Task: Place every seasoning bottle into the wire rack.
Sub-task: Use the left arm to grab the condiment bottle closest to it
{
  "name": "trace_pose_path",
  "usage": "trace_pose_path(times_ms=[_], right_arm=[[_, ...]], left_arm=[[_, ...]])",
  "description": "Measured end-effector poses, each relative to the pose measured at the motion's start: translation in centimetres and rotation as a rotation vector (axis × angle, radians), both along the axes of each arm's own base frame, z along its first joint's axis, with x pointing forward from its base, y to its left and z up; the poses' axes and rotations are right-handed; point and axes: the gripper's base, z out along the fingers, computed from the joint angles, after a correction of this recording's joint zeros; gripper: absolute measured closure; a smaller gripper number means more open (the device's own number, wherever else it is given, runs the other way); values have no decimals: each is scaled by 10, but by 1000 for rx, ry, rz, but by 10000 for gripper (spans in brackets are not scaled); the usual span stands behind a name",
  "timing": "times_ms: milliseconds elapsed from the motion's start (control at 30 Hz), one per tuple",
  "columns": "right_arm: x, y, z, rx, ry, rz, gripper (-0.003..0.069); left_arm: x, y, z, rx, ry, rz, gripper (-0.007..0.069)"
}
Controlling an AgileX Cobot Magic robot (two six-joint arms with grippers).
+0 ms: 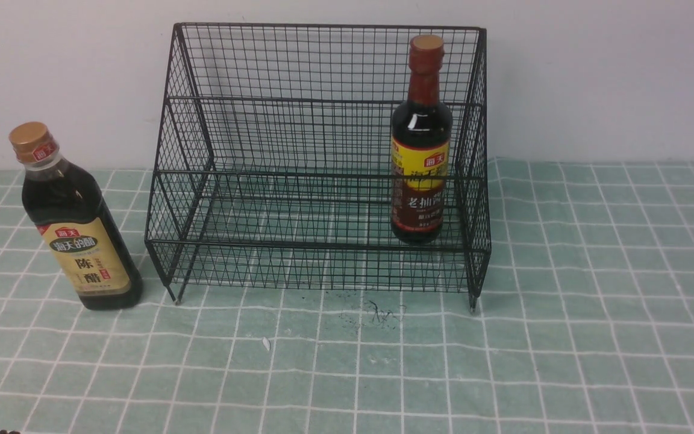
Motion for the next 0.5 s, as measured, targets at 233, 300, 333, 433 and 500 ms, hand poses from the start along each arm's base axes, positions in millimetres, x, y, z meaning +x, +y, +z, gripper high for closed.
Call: trace_pose_path(times_ms=[233,300,333,433,500], right_arm=[[-90,-44,-73,115,-114,-83,671],[-109,-49,-123,151,-173,-44,671],[-113,-49,-138,170,-185,-30,671],[-118,-46,-189,272,-221,19,671],[-117,-44,-203,304,-242,32,671]], left_arm=[[0,0,0,0,0,0,631],[0,0,0,0,0,0,631],[0,0,0,0,0,0,631],[0,0,0,0,0,0,631],[0,0,0,0,0,0,631]])
